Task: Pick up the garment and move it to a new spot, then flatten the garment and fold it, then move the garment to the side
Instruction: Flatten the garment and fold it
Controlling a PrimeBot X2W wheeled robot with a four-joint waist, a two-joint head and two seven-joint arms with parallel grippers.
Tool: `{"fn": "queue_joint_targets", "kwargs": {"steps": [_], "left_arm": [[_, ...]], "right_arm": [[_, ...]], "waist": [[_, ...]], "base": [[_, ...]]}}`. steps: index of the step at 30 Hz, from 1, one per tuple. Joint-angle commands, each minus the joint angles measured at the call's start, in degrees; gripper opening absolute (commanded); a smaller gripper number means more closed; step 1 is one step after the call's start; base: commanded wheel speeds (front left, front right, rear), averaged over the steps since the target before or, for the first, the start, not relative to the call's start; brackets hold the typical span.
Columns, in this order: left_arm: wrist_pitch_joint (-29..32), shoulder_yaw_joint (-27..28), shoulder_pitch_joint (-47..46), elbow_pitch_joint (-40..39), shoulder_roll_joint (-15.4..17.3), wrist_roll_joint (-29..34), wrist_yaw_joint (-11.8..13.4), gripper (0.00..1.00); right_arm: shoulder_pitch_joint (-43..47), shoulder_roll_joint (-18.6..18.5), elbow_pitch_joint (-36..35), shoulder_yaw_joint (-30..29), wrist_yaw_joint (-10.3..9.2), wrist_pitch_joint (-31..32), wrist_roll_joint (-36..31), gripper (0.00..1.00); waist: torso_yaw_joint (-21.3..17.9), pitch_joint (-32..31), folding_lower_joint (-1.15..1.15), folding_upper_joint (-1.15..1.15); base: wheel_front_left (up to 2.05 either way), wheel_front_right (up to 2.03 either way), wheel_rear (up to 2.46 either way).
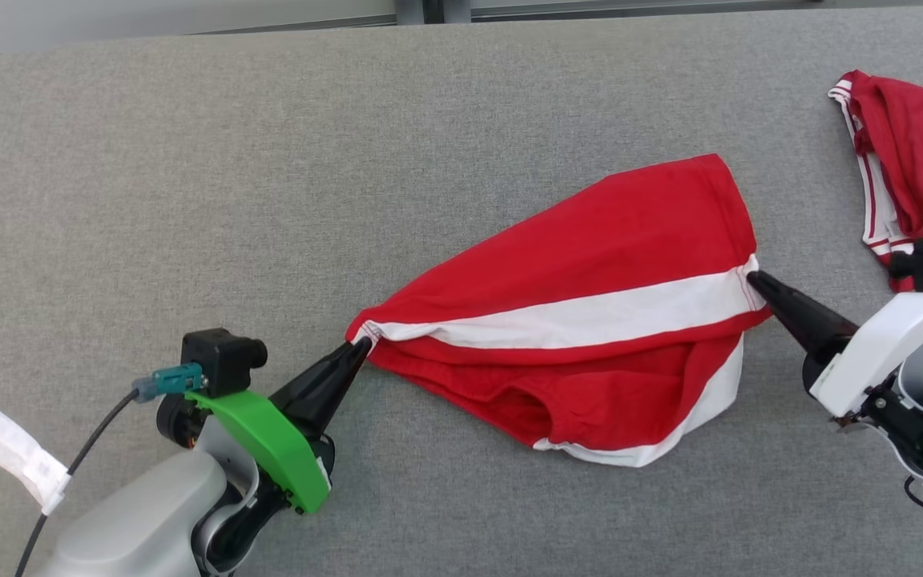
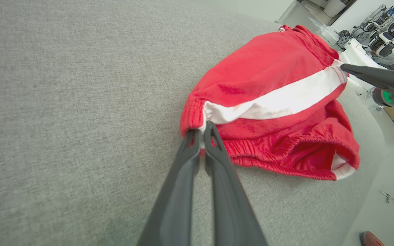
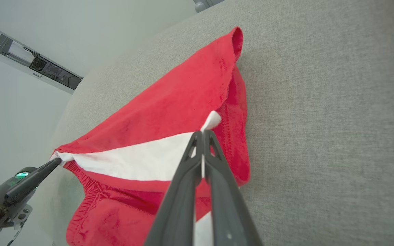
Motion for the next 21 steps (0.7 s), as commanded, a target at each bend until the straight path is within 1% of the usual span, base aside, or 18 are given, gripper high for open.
{"fn": "queue_joint_targets", "kwargs": {"steps": [1, 3, 4, 5, 7, 10, 15, 18, 21], "left_arm": [[-0.45, 0.09, -1.45, -0.33, 0.48, -0.46, -0.18, 0.00], [-0.59, 0.10, -2.75, -1.47, 0.73, -0.65, -0.17, 0.00], [0.75, 0.21, -8.22, -3.96, 2.03, -0.24, -0.16, 0.00], [1.48, 0.38, -10.57, -4.62, 2.39, 0.19, -0.16, 0.00], [3.32, 0.33, -15.25, -5.67, 2.78, 1.39, -0.16, 0.00], [6.87, 0.37, -23.67, -6.39, 2.89, 3.16, -0.16, 0.00], [11.01, -0.31, -38.03, -3.42, 1.60, 7.55, -0.16, 0.00], [10.13, -0.74, -46.98, 0.86, 0.49, 11.50, -0.17, 0.00], [8.13, -0.17, -53.48, 5.03, -0.96, 12.86, -0.17, 0.00]], "right_arm": [[-0.96, -0.74, -0.55, -0.03, -0.02, -1.10, 0.58, 0.00], [-1.67, -1.50, -1.63, -0.81, -0.02, -2.73, 1.87, 0.00], [-4.73, -3.20, -3.35, -2.89, -0.02, -5.75, 3.40, 0.00], [-6.30, -3.68, -3.74, -3.50, -0.02, -6.58, 3.32, 0.00], [-9.77, -4.62, -3.78, -4.47, -0.02, -8.08, 1.99, 0.00], [-17.16, -4.66, -2.02, -5.65, -0.02, -10.34, -0.71, 0.00], [-32.30, -2.12, 3.44, -5.61, -0.01, -12.71, -6.52, 0.00], [-41.70, 0.33, 7.07, -5.85, -0.01, -14.60, -9.67, 0.00], [-48.88, 1.50, 9.43, -6.19, -0.02, -16.04, -11.97, 0.00]], "waist": [[-0.17, -0.12, 0.00, 0.00], [-0.47, -0.19, 0.00, 0.00], [-1.46, 0.14, 0.00, 0.00], [-1.90, 0.41, 0.00, 0.00], [-2.77, 1.15, 0.00, 0.00], [-4.36, 2.93, 0.00, 0.00], [-6.60, 7.22, 0.00, 0.00], [-7.74, 9.62, 0.00, 0.00], [-8.58, 11.25, 0.00, 0.00]], "base": [[0.00, 0.00, 0.00], [0.00, 0.00, 0.00], [0.00, 0.00, 0.00], [0.00, 0.00, 0.00], [0.00, 0.00, 0.00], [0.00, 0.00, 0.00], [0.00, 0.00, 0.00], [0.00, 0.00, 0.00], [0.00, 0.00, 0.00]]}}
